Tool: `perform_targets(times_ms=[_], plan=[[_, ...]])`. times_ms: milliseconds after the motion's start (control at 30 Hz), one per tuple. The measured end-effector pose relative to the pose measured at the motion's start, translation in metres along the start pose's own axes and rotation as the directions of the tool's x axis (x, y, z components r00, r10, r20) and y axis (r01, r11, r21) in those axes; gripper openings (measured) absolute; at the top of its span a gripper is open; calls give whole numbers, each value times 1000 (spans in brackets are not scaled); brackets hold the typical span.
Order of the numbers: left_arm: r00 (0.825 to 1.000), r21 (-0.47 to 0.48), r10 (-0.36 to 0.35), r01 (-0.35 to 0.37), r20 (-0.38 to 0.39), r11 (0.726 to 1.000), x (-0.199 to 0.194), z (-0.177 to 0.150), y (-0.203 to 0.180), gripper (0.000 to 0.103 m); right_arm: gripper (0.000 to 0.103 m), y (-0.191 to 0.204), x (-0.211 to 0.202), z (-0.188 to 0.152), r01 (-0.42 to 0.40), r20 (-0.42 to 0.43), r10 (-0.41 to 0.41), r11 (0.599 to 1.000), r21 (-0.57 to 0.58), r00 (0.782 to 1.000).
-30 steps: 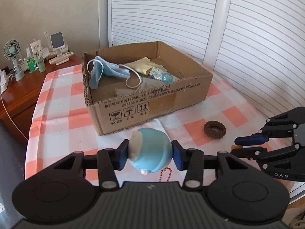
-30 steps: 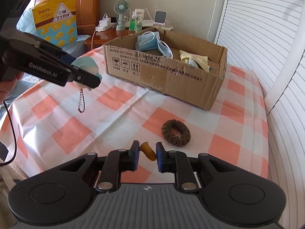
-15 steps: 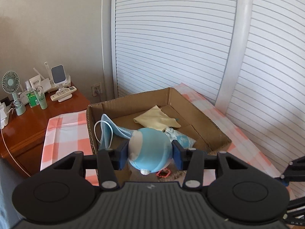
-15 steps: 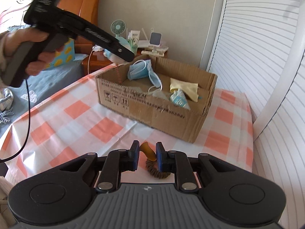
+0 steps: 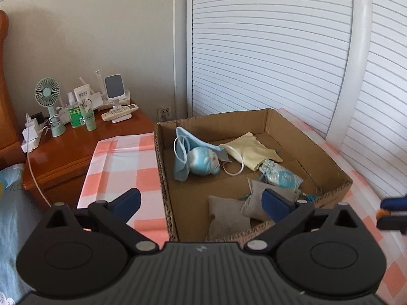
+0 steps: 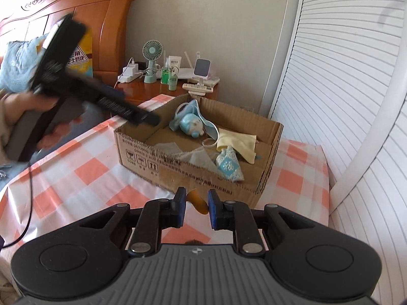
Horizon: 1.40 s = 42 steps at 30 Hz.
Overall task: Organize soft objects
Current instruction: 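Carry the plush toy and orange item over the box with both grippers, then open both grippers to drop the plush toy and orange item into the box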
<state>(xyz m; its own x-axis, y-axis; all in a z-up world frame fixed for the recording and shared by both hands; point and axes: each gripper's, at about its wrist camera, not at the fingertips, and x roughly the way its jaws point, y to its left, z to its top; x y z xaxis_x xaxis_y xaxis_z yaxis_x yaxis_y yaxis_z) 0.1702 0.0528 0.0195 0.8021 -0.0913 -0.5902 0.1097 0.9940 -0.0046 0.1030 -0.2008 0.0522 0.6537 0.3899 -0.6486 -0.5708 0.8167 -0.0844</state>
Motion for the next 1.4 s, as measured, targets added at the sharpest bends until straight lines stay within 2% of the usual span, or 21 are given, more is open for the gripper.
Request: perform_targets(times_ms=[133,333,500,667,733,767,800,867,900,1167,1400], plan=[[999,-20,34,-34,32,999,-30,-26,-1,102,22,-1,8,19,-3,17,4,1000,-14,1000],[995,-28,93,-92,46,995,-56,-49,0,102,22,1,35,58,-11,29,12,999,-39,1000],[995,-59,93,-91,35,994,-62,-59,6,102,22,4,68,97,-32,36,34,998,-54,999],[995,-86,98,-95,29,992,-63,-66,16,102,23,8,109,131,-5,30,7,998,-65,1000],[994,-102,112,-109,21,989,-63,-68,20,102,29,10,125,138,13,19,-12,998,-62,1000],[993,-110,114,-111,19,988,-64,-69,22,102,43,9,133,140,19,7,-19,998,-56,1000],[994,-115,111,-108,20,987,-65,-70,23,102,66,8,138,141,33,-3,-33,999,-43,999],[994,-120,109,-105,20,987,-66,-72,24,102,86,7,145,140,53,-25,-54,998,-25,998],[994,-120,108,-105,19,987,-67,-72,24,102,90,7,145,138,60,-21,-61,998,-16,998],[995,-100,96,-92,27,991,-74,-72,14,102,103,7,120,118,53,-13,-52,998,36,999],[996,-84,92,-91,10,992,-76,-72,5,102,103,10,83,95,60,5,-61,996,63,998]])
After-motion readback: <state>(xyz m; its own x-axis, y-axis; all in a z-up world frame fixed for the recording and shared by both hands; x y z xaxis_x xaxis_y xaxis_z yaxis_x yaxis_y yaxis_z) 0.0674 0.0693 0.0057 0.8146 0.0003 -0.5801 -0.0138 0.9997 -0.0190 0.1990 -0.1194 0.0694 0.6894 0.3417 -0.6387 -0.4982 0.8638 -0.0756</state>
